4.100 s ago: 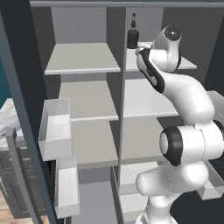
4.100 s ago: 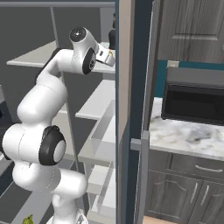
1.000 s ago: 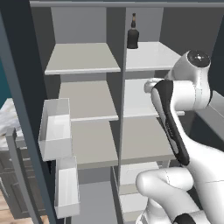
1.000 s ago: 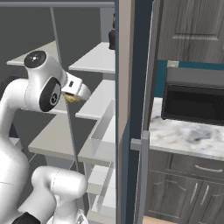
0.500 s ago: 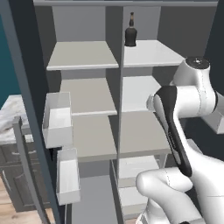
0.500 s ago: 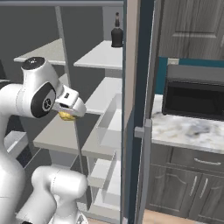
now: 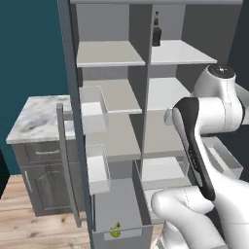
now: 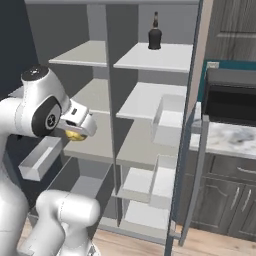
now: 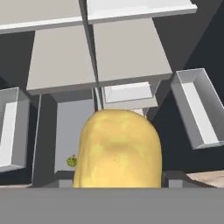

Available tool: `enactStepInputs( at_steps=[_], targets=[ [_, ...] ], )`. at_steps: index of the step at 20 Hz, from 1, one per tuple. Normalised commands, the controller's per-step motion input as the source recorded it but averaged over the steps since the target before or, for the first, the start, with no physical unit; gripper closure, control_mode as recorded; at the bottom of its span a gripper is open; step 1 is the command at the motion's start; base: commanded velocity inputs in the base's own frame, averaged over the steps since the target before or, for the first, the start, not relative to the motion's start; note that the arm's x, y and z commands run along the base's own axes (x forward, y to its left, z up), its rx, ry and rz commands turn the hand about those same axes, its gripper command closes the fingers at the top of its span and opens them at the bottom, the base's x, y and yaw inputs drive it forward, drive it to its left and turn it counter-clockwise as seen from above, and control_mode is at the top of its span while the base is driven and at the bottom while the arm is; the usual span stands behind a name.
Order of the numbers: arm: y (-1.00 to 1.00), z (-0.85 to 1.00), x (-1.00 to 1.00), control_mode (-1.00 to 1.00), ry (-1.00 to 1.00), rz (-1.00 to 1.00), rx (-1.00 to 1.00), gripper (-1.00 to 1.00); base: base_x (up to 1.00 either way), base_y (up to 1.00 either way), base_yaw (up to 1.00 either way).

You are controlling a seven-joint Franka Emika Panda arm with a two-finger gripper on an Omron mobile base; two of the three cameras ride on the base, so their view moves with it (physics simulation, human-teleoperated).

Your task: Take the broccoli and potato from the fridge shelf and place them in the freezer drawer to begin freezing them.

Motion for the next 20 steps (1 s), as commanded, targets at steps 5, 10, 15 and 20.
enactStepInputs(
  at_steps=[5, 10, 15, 20],
  targets=[
    [0.00, 0.00, 0.00, 1.00, 0.00, 0.00, 0.00, 1.00, -0.39, 0.11, 0.12],
    [0.00, 0.00, 0.00, 1.00, 0.00, 0.00, 0.00, 1.00, -0.66, 0.04, 0.17],
    [0.00, 0.00, 0.00, 1.00, 0.00, 0.00, 0.00, 1.00, -0.21, 0.03, 0.22],
    [-0.04, -0.46, 0.35, -1.00, 0.18, 0.29, 0.00, 1.00, 0.00, 0.00, 0.00]
  ],
)
